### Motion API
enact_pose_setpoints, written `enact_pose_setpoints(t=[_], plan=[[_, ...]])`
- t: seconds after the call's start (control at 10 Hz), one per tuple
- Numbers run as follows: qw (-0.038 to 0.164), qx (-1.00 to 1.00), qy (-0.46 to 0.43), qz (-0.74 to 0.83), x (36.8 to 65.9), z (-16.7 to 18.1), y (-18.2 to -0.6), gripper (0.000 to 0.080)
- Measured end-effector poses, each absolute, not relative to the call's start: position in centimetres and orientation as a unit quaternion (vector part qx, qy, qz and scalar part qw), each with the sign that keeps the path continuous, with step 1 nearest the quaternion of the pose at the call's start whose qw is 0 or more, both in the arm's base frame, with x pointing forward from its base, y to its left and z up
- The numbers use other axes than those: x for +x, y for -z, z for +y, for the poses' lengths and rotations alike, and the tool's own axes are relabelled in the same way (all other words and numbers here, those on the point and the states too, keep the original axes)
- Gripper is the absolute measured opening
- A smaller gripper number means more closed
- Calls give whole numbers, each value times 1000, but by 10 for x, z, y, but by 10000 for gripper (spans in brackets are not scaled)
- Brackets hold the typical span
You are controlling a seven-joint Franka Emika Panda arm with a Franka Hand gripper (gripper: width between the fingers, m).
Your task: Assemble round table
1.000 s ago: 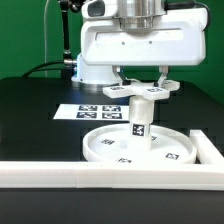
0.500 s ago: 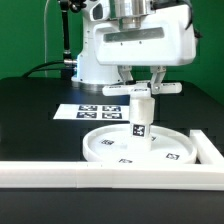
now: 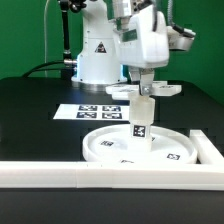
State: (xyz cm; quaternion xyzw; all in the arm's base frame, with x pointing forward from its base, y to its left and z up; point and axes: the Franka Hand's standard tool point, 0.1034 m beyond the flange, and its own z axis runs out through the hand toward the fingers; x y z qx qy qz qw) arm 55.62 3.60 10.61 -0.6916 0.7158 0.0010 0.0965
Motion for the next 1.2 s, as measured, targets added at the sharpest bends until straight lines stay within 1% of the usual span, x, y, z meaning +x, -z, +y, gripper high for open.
enact_pose_setpoints(t=[0.3, 0.5, 0.6, 0.7, 0.8, 0.9, 1.0, 1.1, 1.2], plan=[[104, -618, -15, 779, 557, 35, -106, 448], [107, -604, -16, 789, 558, 34, -106, 448], [107, -603, -17, 790, 558, 35, -106, 559], [108, -606, -18, 788, 558, 36, -106, 559], [105, -618, -24, 779, 556, 37, -107, 621], [103, -635, -40, 765, 558, 40, -115, 644], [104, -646, -49, 755, 560, 42, -124, 644], [108, -659, -62, 742, 562, 49, -137, 648], [115, -672, -58, 729, 566, 50, -144, 649]])
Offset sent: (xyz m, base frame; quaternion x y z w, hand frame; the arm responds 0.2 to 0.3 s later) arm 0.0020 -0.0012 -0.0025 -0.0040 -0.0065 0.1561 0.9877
